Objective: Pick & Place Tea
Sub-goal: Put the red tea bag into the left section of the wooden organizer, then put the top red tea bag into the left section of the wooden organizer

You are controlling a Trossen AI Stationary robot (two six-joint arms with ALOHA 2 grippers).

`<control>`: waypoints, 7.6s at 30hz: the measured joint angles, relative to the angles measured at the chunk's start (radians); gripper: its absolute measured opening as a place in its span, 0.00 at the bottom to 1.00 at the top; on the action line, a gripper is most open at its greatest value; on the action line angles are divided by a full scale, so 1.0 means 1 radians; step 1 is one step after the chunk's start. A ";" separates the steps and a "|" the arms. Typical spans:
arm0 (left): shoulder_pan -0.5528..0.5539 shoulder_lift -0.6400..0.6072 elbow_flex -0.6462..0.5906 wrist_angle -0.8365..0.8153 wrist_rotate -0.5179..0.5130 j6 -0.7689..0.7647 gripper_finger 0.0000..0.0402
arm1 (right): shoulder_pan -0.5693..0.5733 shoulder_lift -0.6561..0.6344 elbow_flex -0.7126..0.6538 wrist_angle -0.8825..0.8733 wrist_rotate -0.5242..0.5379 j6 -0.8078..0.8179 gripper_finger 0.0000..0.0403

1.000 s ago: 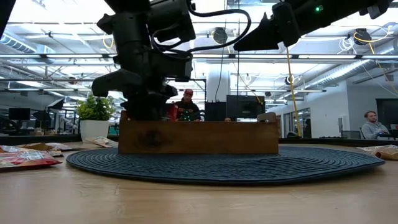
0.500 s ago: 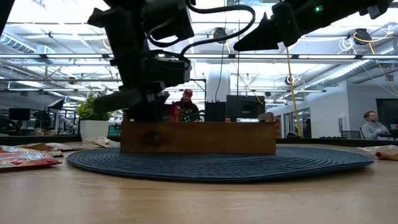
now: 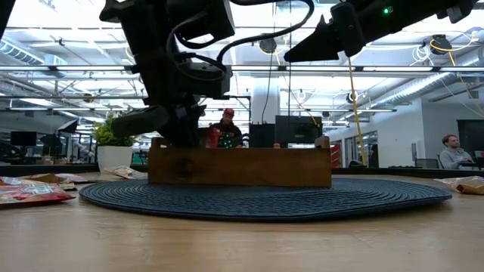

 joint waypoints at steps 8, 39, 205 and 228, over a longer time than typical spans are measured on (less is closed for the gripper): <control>-0.015 -0.002 0.002 0.000 -0.018 0.025 0.12 | 0.000 0.000 0.000 0.000 0.000 0.000 0.35; 0.235 -0.631 -0.478 -0.292 0.479 -0.947 0.30 | 0.000 0.000 0.000 -0.008 -0.002 -0.056 0.35; 0.459 0.183 0.193 -0.011 0.471 -0.154 0.57 | -0.314 0.008 0.170 -0.494 -0.528 0.209 0.32; 0.420 0.116 0.193 0.004 0.398 -0.094 0.01 | -0.314 0.008 0.170 -0.494 -0.528 0.221 0.32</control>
